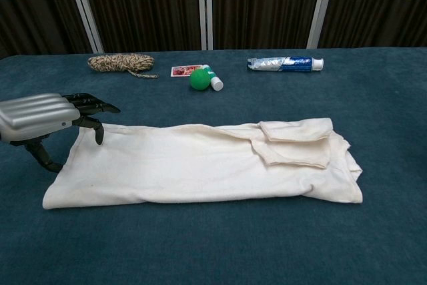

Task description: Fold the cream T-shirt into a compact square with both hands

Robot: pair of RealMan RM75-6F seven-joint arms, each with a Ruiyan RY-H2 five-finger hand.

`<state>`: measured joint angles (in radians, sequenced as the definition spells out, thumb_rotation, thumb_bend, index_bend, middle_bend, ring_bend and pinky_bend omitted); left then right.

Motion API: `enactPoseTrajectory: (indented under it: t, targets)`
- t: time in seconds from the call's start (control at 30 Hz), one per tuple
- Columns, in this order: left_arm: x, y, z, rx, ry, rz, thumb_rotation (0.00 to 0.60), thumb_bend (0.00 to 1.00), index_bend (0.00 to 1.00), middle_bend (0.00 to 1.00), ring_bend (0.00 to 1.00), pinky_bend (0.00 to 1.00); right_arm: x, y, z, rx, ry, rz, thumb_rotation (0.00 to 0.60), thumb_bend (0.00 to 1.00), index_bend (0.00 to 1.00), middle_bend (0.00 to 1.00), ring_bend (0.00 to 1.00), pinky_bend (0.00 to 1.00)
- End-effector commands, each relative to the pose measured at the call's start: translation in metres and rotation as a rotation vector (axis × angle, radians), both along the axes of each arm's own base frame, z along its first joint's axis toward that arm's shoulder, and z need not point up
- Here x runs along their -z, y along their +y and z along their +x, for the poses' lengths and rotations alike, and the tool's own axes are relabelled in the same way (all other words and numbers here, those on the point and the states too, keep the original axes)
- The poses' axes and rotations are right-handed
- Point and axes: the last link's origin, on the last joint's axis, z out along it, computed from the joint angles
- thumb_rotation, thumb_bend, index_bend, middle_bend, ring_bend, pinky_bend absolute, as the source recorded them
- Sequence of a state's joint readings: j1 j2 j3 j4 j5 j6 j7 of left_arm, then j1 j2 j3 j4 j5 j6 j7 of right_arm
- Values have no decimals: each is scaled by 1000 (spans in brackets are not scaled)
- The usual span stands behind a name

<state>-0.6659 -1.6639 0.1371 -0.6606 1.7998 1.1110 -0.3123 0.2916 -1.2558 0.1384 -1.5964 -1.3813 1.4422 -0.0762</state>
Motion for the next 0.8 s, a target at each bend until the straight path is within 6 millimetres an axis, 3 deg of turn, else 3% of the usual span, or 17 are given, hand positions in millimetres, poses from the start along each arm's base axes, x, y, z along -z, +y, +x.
enactPoseTrajectory:
  t: [0.03,0.17,0.53,0.8]
  targets:
    - [2,0,-1,2,15,-2,600,100,363,0,0,0,0,0,0,-1,-2,1,600,0,0,0,0,0]
    - [3,0,-1,-2,11,0,600,108,358,0,0,0,0,0,1,-3,-4,3,600,0,0,0,0,0]
    - [8,1,1,-3,6,-5,600,314,358,0,0,0,-1,1,2,-10,-10,0,600,0,0,0,0,0]
    - [5,4,8,12,-9,3,600,324,359,0,0,0,-1,2,3,-11,-14,1,600,0,0,0,0,0]
